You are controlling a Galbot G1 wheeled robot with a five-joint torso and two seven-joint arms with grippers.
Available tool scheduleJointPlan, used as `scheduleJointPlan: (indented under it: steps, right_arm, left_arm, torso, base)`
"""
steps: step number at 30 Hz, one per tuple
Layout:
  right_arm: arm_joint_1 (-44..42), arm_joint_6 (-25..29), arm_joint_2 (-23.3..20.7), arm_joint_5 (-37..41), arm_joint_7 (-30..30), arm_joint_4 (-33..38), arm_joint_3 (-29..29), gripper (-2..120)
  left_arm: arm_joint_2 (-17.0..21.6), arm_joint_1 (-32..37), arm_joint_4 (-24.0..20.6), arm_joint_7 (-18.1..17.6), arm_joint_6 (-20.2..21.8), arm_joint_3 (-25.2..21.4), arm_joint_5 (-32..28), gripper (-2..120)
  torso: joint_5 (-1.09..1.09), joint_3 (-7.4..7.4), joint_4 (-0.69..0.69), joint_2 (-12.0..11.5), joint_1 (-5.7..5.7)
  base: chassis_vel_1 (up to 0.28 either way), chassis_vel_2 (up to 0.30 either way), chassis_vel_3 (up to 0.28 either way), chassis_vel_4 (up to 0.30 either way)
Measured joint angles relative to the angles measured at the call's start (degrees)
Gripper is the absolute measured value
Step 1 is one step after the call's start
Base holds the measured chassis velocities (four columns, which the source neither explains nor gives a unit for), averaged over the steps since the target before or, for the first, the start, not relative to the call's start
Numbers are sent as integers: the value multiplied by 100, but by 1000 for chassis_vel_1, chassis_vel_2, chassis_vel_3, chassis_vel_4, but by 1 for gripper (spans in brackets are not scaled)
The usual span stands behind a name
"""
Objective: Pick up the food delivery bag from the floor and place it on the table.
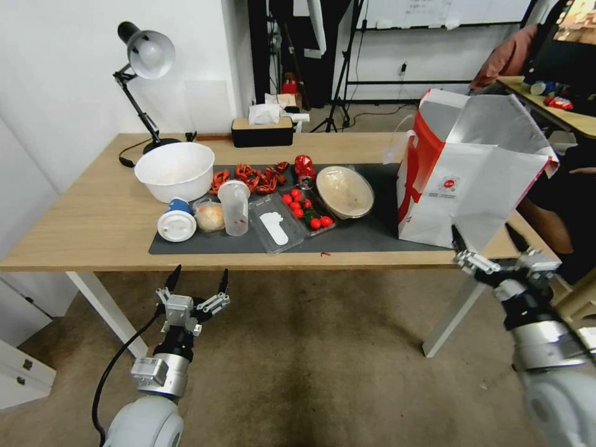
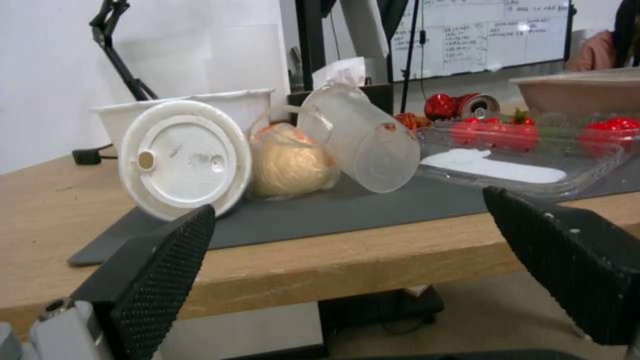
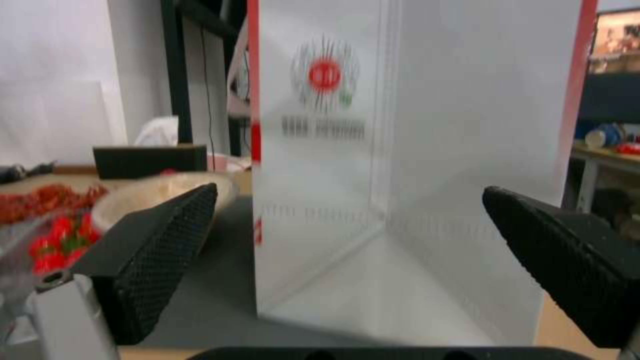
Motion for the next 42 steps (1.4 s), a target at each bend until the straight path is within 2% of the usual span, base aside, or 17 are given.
scheduleJointPlan:
  steps: [6,17,42]
  right_arm:
    - [6,144,144,-146,-95,-250,-146,100]
    - [47,250,159,-193,-168,-424,-132,100]
    - [53,255,142,-177,-169,-428,-113,100]
  left_arm:
    - [-12,-15,45,20,-53,-15,5,100]
    - [-39,-38,116,47,-126,-43,97,100]
    - [-41,-45,123,47,-138,-46,107,100]
  torso:
    - [-2,0,0,0,0]
    - [-1,0,0,0,0]
    - [-1,0,0,0,0]
  base:
    - [0,0,0,0]
    - [0,0,0,0]
    - [0,0,0,0]
